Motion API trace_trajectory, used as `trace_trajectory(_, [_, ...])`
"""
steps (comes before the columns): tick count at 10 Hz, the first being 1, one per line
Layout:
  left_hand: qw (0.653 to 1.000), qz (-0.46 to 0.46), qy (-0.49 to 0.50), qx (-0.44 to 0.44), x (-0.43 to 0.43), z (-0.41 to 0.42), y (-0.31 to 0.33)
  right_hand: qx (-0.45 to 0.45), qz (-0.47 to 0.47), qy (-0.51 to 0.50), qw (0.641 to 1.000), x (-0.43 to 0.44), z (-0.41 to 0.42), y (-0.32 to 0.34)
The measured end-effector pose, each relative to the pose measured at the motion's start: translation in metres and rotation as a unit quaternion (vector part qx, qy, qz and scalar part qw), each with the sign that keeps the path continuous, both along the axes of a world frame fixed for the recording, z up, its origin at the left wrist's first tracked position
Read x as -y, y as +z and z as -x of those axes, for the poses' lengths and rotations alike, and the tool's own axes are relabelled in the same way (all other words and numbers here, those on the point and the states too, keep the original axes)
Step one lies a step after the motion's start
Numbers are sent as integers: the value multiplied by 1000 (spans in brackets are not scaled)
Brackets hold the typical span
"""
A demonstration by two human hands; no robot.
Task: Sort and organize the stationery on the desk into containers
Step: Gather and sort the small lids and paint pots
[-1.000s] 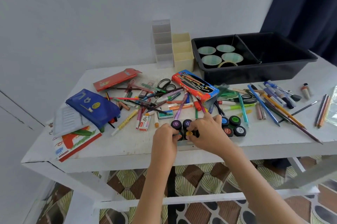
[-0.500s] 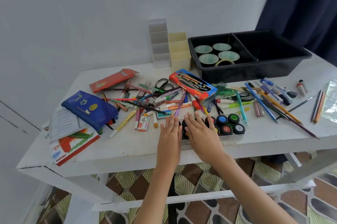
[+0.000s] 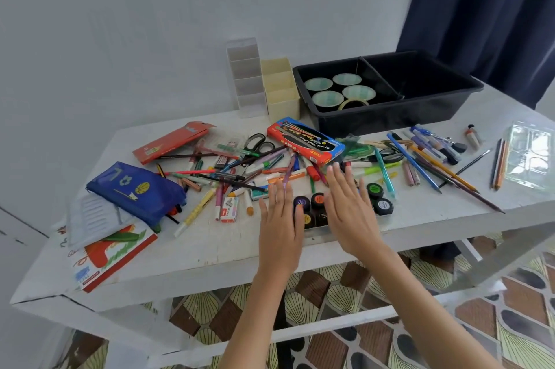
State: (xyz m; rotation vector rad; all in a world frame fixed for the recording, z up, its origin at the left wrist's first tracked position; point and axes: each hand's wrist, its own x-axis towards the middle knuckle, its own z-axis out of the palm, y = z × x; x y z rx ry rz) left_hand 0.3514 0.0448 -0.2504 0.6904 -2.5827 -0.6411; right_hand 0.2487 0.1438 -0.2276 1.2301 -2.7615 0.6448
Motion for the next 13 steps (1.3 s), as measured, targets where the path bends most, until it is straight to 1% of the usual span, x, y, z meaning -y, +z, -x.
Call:
trace_trajectory(1, [998, 26, -32, 46, 3, 14, 8, -35, -83, -31, 995, -5, 9, -5])
trace_trajectory(2, [992, 85, -38, 88, 4, 20, 6, -57, -133, -35, 989, -5, 10, -15])
trace_trajectory(3, [990, 97, -36, 98, 4, 19, 4, -54, -141, -44, 988, -2, 11, -19])
trace_trajectory(4, [986, 99, -35, 127, 4, 19, 6, -56, -149, -43, 986, -2, 13, -20])
trace_trajectory(5, [984, 101, -41, 142, 5, 20, 6, -53, -152, -27, 987, -2, 13, -17])
trace_trajectory(6, [976, 81, -49, 196, 8, 23, 13, -47, -152, -17, 987, -3, 13, -12])
trace_trajectory(7, [980, 56, -40, 189, 8, 31, 28, 35, -68, -5, 997, -7, 13, -4])
trace_trajectory(8, [998, 0, -27, 55, -7, 44, 47, 78, 80, -34, 993, -17, 13, 3])
trace_trajectory(9, [994, -73, -62, -51, -34, 66, 64, 122, 174, -80, 974, -35, 19, 10])
trace_trajectory(10, [982, -129, -101, -94, -62, 96, 70, 136, 245, -109, 954, -61, 34, 18])
trace_trajectory(11, [969, -186, -124, -106, -93, 131, 68, 103, 287, -149, 941, -93, 61, 20])
trace_trajectory(13, [945, -245, -190, -101, -165, 208, 70, 110, 317, -239, 911, -166, 133, 20])
